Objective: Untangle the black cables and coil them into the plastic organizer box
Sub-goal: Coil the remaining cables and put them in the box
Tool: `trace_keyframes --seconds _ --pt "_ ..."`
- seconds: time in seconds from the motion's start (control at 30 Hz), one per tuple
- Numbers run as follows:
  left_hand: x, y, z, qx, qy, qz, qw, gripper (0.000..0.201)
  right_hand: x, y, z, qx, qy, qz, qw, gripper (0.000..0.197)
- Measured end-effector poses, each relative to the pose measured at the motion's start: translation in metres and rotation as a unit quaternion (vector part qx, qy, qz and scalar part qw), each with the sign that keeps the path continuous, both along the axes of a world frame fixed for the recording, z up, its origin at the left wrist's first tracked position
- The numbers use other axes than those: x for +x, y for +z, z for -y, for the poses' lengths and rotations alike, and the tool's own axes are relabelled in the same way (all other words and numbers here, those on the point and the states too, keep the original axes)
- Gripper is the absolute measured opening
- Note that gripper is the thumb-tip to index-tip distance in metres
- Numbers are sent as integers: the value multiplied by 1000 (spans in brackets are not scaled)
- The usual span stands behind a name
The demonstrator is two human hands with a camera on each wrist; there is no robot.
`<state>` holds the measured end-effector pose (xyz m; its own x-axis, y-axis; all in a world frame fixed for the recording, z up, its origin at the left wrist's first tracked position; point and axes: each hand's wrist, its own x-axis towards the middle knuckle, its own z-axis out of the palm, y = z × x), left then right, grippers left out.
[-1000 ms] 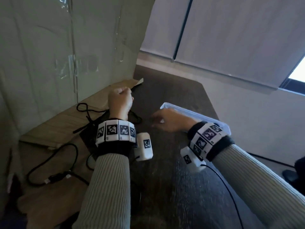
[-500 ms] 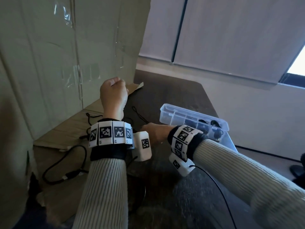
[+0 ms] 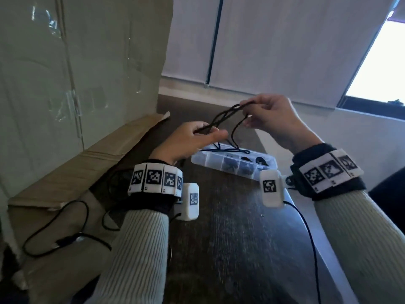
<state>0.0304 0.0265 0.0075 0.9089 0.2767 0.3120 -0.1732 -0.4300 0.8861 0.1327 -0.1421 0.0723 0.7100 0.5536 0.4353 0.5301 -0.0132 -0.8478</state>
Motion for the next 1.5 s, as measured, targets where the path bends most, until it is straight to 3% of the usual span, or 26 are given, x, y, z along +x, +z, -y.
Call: trace_keyframes --seconds 0.1,0.2,0.27,0.37,0.47,0.53,0.6,0.63,0.7,0.77,0.87,0.9,0.93,1.0,1.1,1.13,1.23,1.3,1.33,1.4,1.5 --pt "7 -1 11 63 -45 -8 997 16 3 19 25 85 -31 -50 995 9" --pt "10 1 13 71 -35 -3 997 6 9 24 50 84 -64 -85 991 13" --pt "10 2 10 84 -19 -9 996 4 9 17 60 13 -79 -78 994 17" --pt "3 8 5 109 -19 -60 992 2 10 -5 66 -176 -100 -21 979 30" --pt "-4 22 -2 200 13 -98 975 14 1 -23 64 -358 -89 19 929 49" --pt "-12 34 -7 241 54 -99 964 23 -11 -25 60 -467 -100 112 872 68" --pt "-23 45 -12 232 72 -88 966 27 -28 -26 50 -487 -103 225 837 71" --pt "-29 50 -13 227 76 -80 968 26 -39 -28 44 -470 -96 261 838 67" --pt "-43 59 -18 216 87 -60 971 25 -67 -35 29 -411 -37 310 857 53" --pt "-54 68 -23 205 108 -36 972 25 -96 -52 10 -390 107 356 843 38" --pt "-68 76 -26 193 132 -17 972 26 -133 -95 -16 -477 320 369 731 44" --pt "-71 78 -26 194 132 -15 972 26 -138 -109 -22 -500 353 372 698 49" --pt "-74 78 -26 194 128 -13 973 25 -140 -121 -26 -502 366 376 687 51" --pt "-77 79 -24 187 118 -13 975 25 -135 -127 -26 -485 351 374 708 37" --pt "-76 77 -21 183 103 -14 978 24 -114 -111 -16 -509 309 382 706 19" --pt "-75 76 -19 187 96 -14 977 25 -105 -102 -10 -502 290 374 724 17" --pt "-67 73 -7 171 58 -23 983 35 -77 -67 8 -374 178 337 846 13" --pt "-61 70 7 152 24 -48 987 49 -60 -36 18 -233 100 246 936 13" --pt "-56 68 13 140 4 -60 988 56 -53 -20 23 -158 72 194 965 13" --pt "-46 63 24 106 -45 -58 992 60 -41 7 32 -39 15 123 992 14" --pt "-27 50 33 47 -115 7 992 26 -28 33 42 80 -22 35 996 17"
